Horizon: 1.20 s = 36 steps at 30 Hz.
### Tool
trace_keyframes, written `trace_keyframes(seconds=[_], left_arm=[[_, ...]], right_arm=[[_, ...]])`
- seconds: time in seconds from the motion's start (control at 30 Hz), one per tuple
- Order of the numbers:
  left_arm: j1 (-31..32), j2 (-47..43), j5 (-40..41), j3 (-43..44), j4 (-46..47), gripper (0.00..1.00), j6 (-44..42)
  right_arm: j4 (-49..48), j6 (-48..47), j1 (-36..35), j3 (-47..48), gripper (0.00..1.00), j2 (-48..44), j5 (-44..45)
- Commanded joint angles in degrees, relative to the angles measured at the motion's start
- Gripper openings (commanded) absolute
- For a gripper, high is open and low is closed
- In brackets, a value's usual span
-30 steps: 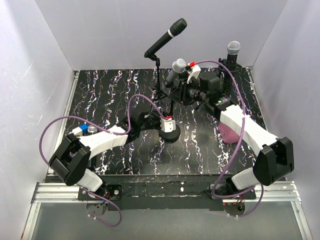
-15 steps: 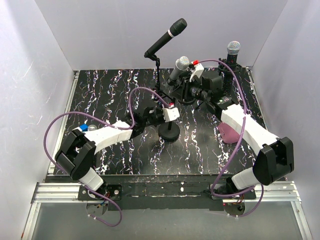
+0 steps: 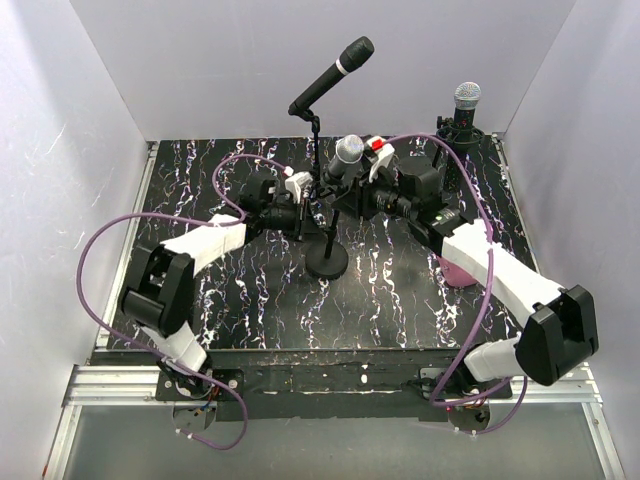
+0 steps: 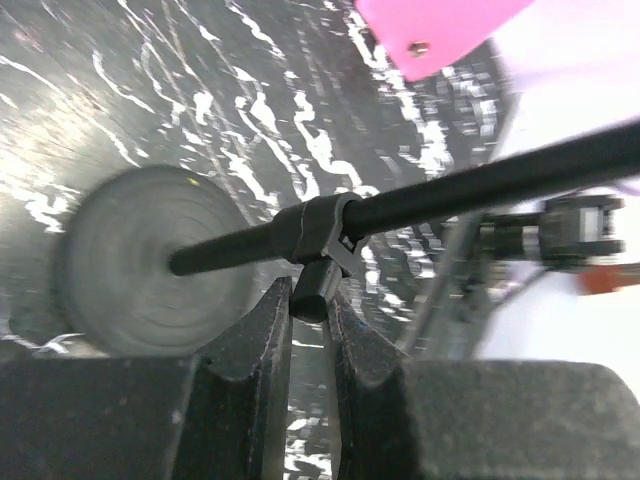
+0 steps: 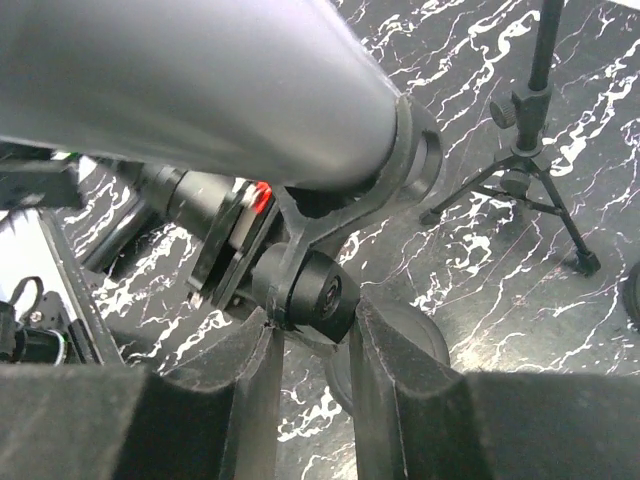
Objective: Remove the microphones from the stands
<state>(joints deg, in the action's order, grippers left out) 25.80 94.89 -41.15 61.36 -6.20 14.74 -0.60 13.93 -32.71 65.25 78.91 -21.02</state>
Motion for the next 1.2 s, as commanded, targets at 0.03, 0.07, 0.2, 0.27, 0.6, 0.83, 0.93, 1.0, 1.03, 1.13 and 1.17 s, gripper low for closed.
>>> trace_keyframes(seconds=[0.03,0.07,0.2,0.27,0.6,0.83,0.93,1.0,1.03,1.13,1.17], left_arm=[[-5.6,7.4,-18.0,4.2,9.3,0.0,23.5],[-5.8,8.3,-20.4,4.5,10.3,0.0,26.3],[-6.6,17.0,-35.5,6.0,15.7,0.0,44.1],[-6.4,23.0,-42.9,4.7,22.5,0.0,62.4],[-11.0,15.4,-32.4,9.4,-4.1,0.54,37.2],[-13.3,-4.9,-2.5,0.3,-4.9,0.58,-11.9],[-10.7,-11.6,-1.8,-4.3,-0.6,0.59,-35.1],[-8.0,-15.0,-1.8,-7.6,2.1,0.58,-50.6],[-6.3,-16.0,-1.3,-9.5,3.2,0.58,-61.3],[-4.3,-17.1,-0.9,-14.3,12.3,0.58,-72.4],[-3.7,-16.9,-0.6,-15.2,15.5,0.58,-73.7]], right_arm=[[3.9,-6.1,-3.2,-3.7,0.01,-3.6,-0.3],[3.2,-7.4,-3.8,-4.2,0.01,-3.9,0.1],[1.1,-11.0,-5.8,-5.7,0.01,-4.6,0.9],[1.2,-12.0,-6.0,-5.9,0.01,-4.8,0.8],[1.1,-12.9,-6.3,-4.1,0.01,-3.2,0.2],[3.9,-12.5,-6.1,-0.8,0.01,-0.7,-3.8],[5.3,-12.5,-6.0,0.1,0.01,0.1,-5.0],[6.3,-12.4,-5.7,0.8,0.01,0.9,-5.8],[6.7,-12.2,-5.6,1.4,0.01,1.3,-5.9],[8.0,-11.2,-5.3,2.9,0.01,2.6,-6.2],[8.2,-10.9,-5.3,3.1,0.01,2.9,-6.3]])
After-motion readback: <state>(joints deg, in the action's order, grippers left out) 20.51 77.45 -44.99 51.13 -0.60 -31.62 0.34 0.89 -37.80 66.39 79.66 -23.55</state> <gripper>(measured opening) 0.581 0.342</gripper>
